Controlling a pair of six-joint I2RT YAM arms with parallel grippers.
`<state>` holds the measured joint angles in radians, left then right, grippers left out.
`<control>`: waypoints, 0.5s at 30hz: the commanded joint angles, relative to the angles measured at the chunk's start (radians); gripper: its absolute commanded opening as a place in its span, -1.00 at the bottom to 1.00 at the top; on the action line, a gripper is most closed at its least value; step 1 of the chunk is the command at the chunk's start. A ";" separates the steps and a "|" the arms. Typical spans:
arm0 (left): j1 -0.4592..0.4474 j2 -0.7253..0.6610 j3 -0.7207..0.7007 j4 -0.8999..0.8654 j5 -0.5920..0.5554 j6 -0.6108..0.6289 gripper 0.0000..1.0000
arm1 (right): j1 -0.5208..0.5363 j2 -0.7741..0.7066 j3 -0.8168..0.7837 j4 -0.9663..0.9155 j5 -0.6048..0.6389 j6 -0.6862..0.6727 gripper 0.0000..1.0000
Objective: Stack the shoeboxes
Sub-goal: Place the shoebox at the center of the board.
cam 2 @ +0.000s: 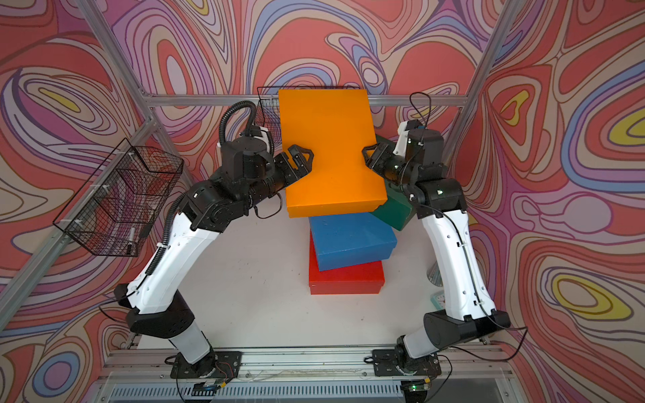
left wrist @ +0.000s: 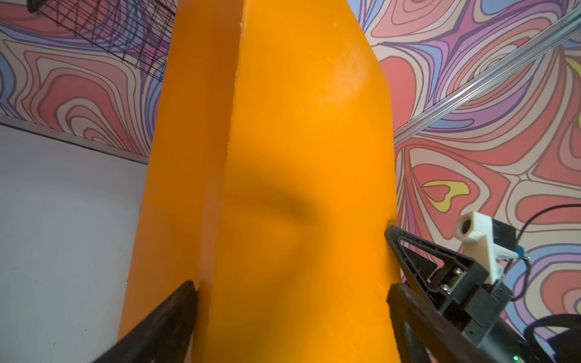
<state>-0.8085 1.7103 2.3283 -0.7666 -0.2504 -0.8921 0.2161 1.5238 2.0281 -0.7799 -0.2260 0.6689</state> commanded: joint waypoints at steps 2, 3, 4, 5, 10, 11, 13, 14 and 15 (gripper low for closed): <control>-0.103 -0.021 -0.053 0.221 0.238 -0.044 0.91 | 0.119 0.066 -0.020 -0.123 -0.153 0.026 -0.01; -0.103 -0.032 -0.076 0.220 0.237 -0.046 0.91 | 0.124 0.073 -0.020 -0.125 -0.153 0.025 -0.01; -0.103 -0.045 -0.109 0.220 0.232 -0.050 0.90 | 0.126 0.078 -0.024 -0.127 -0.153 0.024 -0.01; -0.103 -0.059 -0.145 0.227 0.227 -0.053 0.91 | 0.126 0.079 -0.030 -0.124 -0.153 0.024 -0.01; -0.098 -0.140 -0.356 0.285 0.203 -0.092 0.91 | 0.126 0.085 -0.051 -0.113 -0.152 0.024 -0.01; -0.099 -0.153 -0.385 0.293 0.201 -0.096 0.91 | 0.127 0.087 -0.048 -0.117 -0.153 0.021 -0.01; -0.098 -0.187 -0.448 0.309 0.196 -0.115 0.91 | 0.132 0.094 -0.042 -0.128 -0.148 0.014 -0.01; -0.098 -0.201 -0.475 0.322 0.194 -0.119 0.91 | 0.135 0.097 -0.042 -0.129 -0.143 0.011 -0.01; -0.098 -0.213 -0.495 0.329 0.193 -0.125 0.91 | 0.142 0.100 -0.044 -0.128 -0.140 0.009 -0.01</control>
<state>-0.8238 1.5219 1.8641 -0.6834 -0.2916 -0.9379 0.2745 1.5558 2.0224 -0.7937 -0.2619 0.6369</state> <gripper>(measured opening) 0.955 0.498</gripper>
